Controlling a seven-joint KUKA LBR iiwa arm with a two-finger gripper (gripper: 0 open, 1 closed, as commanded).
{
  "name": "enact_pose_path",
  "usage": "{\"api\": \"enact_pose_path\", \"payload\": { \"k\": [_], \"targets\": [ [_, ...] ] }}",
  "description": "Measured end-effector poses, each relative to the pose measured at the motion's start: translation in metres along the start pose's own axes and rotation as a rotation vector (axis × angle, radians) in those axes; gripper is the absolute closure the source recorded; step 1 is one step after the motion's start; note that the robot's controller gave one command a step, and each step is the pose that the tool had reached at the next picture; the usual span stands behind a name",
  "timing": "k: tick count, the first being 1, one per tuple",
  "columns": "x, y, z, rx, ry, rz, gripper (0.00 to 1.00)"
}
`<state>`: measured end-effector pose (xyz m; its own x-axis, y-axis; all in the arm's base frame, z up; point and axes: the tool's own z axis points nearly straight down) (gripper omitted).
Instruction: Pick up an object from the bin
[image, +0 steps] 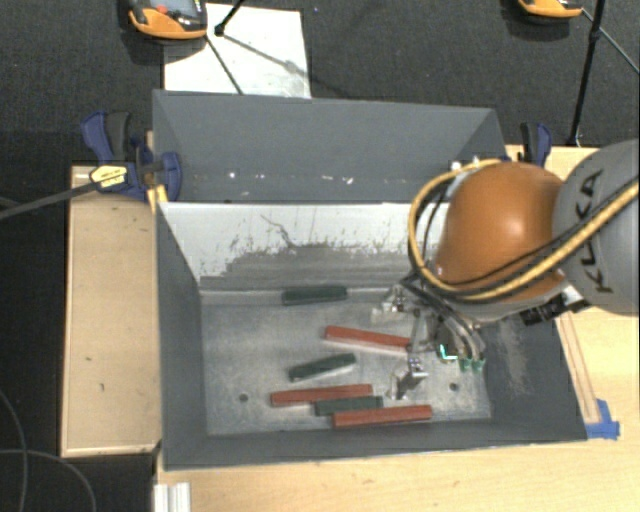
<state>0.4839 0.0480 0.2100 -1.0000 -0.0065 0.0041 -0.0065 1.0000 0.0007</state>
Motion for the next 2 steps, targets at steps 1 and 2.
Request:
{"api": "enact_pose_path", "payload": {
  "k": [1,2],
  "targets": [
    [-0.001,0.000,-0.003,0.000,-0.006,0.001,0.00],
    [-0.003,-0.001,0.038,-0.001,-0.015,0.021,0.00]
  ]
}}
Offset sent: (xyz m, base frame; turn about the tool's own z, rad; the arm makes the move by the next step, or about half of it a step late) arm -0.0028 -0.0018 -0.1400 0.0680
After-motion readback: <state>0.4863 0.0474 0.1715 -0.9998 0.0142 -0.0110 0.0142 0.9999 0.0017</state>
